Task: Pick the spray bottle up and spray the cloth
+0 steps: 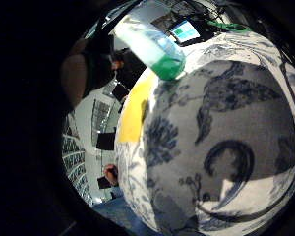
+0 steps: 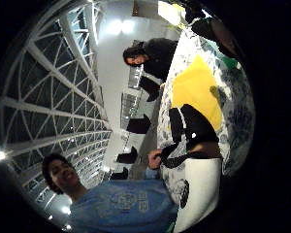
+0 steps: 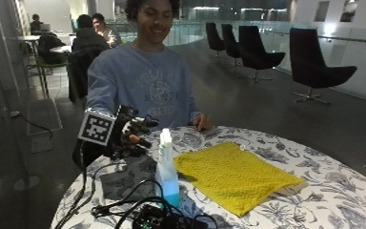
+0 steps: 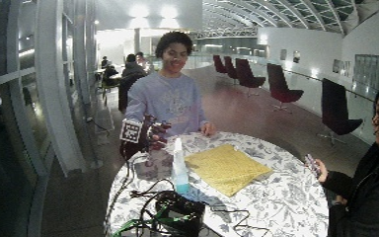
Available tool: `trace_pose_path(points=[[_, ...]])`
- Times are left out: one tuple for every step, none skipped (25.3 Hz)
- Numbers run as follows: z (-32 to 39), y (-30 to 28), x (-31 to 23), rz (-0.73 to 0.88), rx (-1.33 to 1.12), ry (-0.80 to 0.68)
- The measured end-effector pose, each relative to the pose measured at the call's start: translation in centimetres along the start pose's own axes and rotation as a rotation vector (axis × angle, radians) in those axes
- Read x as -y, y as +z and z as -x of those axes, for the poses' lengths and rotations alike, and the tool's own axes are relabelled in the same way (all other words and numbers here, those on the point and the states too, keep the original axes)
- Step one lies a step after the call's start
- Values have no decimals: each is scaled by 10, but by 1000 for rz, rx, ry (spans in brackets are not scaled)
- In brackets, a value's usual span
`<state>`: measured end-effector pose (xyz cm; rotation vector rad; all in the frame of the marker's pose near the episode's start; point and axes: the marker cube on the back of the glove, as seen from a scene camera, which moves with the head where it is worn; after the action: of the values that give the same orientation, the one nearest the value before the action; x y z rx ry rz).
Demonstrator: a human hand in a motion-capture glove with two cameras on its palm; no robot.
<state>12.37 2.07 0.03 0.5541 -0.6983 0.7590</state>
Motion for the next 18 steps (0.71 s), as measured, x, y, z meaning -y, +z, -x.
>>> trace_pose_path(points=[[-4,4,10,-16,-14,40],[-8,9,20,-26,-29,85],[-13,13,30,-29,-44,127],[-17,18,38,-26,-60,163],[-21,22,47,-22,-73,193],[-25,26,54,-20,-83,216],[-28,30,62,-23,-89,231],[-31,34,70,-32,-92,241],[-33,37,78,-46,-95,247],[-36,40,87,-62,-100,252],[-39,43,95,-76,-108,255],[-42,45,102,-89,-116,257],[-44,48,108,-101,-124,256],[-46,50,114,-115,-129,252],[-48,52,119,-131,-130,247],[-49,54,123,-147,-125,241],[-50,57,126,-160,-117,235],[-51,59,128,-169,-108,229]])
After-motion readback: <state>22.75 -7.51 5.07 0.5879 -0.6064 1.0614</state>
